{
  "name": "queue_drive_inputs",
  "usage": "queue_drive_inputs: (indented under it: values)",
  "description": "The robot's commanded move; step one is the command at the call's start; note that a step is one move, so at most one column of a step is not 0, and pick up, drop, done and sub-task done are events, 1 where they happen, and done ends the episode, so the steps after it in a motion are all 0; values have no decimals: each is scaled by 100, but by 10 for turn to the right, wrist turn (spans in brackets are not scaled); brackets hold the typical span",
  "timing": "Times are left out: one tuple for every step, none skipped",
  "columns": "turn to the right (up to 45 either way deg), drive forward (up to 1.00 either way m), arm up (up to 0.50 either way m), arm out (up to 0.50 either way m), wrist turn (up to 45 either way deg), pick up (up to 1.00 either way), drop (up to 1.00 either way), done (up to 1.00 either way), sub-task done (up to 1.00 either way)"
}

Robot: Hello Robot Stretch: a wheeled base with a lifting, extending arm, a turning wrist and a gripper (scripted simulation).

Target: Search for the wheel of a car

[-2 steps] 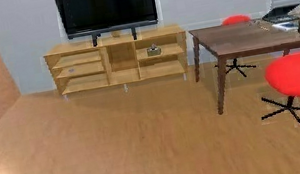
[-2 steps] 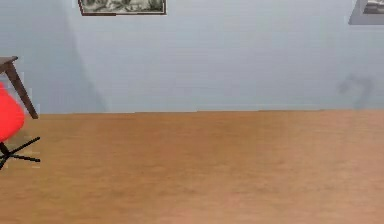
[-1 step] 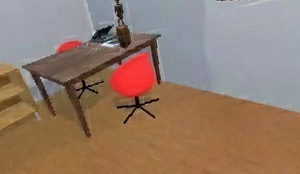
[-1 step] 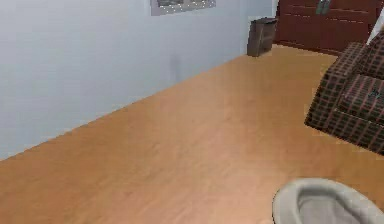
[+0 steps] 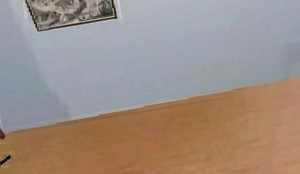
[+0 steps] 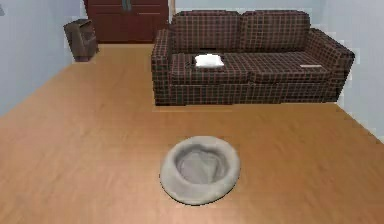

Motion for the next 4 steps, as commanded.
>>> queue_drive_inputs:
  values:
    - [450, 0, 0, 0, 0, 0, 0, 0, 0]
    - [30, 0, 0, 0, 0, 0, 0, 0, 0]
    - [0, 100, 0, 0, 0, 0, 0, 0, 0]
    - [90, 0, 0, 0, 0, 0, 0, 0, 0]
